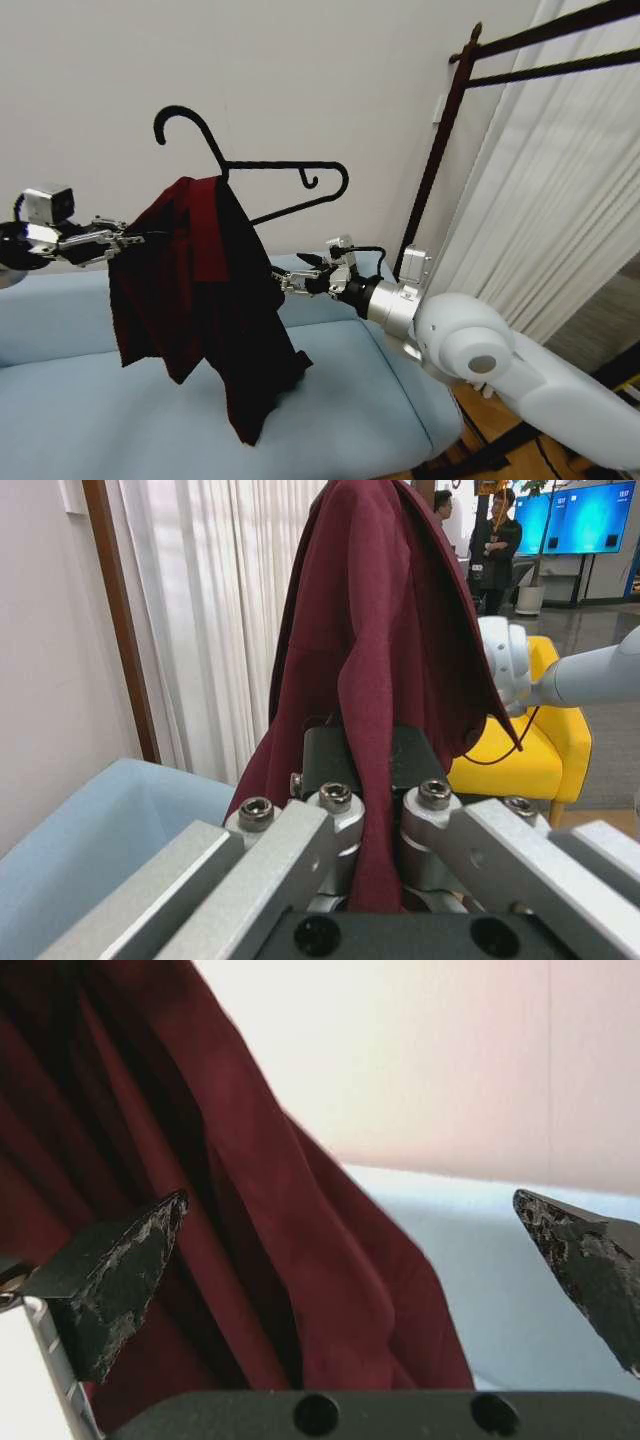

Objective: Pick up the clothes from the sofa and hang them on the clothes hanger.

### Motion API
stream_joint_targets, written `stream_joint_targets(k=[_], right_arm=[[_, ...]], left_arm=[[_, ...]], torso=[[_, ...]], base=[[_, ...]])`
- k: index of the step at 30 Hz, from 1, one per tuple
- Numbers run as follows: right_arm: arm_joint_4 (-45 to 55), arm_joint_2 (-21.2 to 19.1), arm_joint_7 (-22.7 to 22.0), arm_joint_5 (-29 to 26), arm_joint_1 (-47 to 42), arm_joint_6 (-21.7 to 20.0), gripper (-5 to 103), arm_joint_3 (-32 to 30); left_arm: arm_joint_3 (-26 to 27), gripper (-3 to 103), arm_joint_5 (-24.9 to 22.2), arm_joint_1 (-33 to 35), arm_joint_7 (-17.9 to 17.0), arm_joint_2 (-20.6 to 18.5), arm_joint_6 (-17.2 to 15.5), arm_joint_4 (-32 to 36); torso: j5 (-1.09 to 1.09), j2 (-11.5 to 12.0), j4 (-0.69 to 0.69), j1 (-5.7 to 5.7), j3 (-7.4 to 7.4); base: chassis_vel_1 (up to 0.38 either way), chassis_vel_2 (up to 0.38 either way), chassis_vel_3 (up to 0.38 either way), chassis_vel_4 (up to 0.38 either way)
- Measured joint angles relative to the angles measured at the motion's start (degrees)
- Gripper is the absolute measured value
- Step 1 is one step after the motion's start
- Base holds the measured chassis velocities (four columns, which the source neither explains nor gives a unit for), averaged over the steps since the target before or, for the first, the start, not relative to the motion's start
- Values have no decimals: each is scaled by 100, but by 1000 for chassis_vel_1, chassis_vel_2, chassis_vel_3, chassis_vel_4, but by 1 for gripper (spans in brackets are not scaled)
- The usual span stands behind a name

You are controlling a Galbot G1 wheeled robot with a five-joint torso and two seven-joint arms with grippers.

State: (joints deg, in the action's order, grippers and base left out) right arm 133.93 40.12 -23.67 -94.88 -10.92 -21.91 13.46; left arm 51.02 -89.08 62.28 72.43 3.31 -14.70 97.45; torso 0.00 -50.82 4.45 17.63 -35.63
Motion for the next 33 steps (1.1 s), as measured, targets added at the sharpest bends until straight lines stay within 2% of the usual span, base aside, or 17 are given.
stream_joint_targets(k=[2, 3, 4, 6, 14, 17, 18, 20, 21, 23, 24, 25, 28, 29, 31, 33], right_arm=[[-46, -88, 435, 7, -174, -57, 100, 1], [-46, -88, 435, 7, -174, -57, 100, 1], [-47, -141, 683, 41, -281, -78, 100, 6], [-2, -176, 880, 99, -422, -100, 100, 38], [-93, -92, 950, 192, -477, -102, 100, 105], [-103, -95, 988, 199, -483, -101, 103, 109], [-101, -97, 997, 202, -491, -97, 94, 118], [-71, -106, 1010, 207, -521, -70, 94, 131], [-58, -117, 1028, 211, -536, -53, 84, 133], [-46, -135, 1051, 216, -545, -38, 84, 133], [-41, -150, 1065, 220, -549, -30, 73, 134], [-38, -158, 1079, 222, -551, -25, 67, 135], [-38, -162, 1108, 242, -559, -3, 62, 152], [-41, -160, 1125, 259, -564, 15, 51, 170], [-52, -153, 1143, 278, -565, 28, 51, 186], [-94, -122, 1173, 295, -544, 41, 40, 210]], left_arm=[[9, 2, -92, -10, -1, -6, -3, 25], [9, 2, -92, -10, -1, -6, -3, 25], [14, 2, -142, -15, -10, -14, -6, 39], [24, 2, -193, -27, -25, -27, -12, 57], [67, 2, -245, -31, -31, -44, -18, 123], [82, 2, -284, -35, -31, -66, -18, 124], [87, 2, -293, -40, -32, -74, -18, 125], [89, 2, -299, -45, -41, -80, -17, 124], [89, 2, -299, -46, -48, -81, -16, 124], [89, 2, -299, -48, -55, -81, -15, 128], [90, 2, -301, -52, -60, -80, -13, 137], [91, 2, -304, -56, -67, -77, -12, 145], [93, 2, -305, -64, -73, -67, -8, 147], [96, 2, -305, -66, -73, -63, -7, 148], [101, 2, -305, -69, -73, -59, -7, 148], [108, 2, -313, -73, -72, -57, -7, 151]], torso=[[0, 0, 1, 0, 0], [0, 0, 1, 0, 0], [0, 0, 2, 0, 0], [2, 0, 2, -1, 0], [1, 0, 0, 0, 0], [1, 0, 1, 0, 0], [1, 0, 1, 0, 0], [1, 0, 1, 0, 0], [0, 0, 1, 0, 0], [0, 0, 1, 0, 0], [0, 0, 1, 0, 0], [0, 0, 1, 0, 0], [0, 0, 1, 0, 0], [0, 0, 1, 0, 0], [0, 0, 1, 0, 0], [0, 0, 1, 0, 0]], base=[[0, 0, 0, 0], [0, 0, 0, 0], [0, 0, 0, 0], [0, 0, 0, 0], [0, 0, 0, 0], [0, 0, 0, 0], [0, 0, 0, 0], [0, 0, 0, 0], [0, 0, 0, 0], [0, 0, 0, 0], [0, 0, 0, 0], [0, 0, 0, 0], [0, 0, 0, 0], [0, 0, 0, 0], [0, 0, 0, 0], [0, 0, 0, 0]])
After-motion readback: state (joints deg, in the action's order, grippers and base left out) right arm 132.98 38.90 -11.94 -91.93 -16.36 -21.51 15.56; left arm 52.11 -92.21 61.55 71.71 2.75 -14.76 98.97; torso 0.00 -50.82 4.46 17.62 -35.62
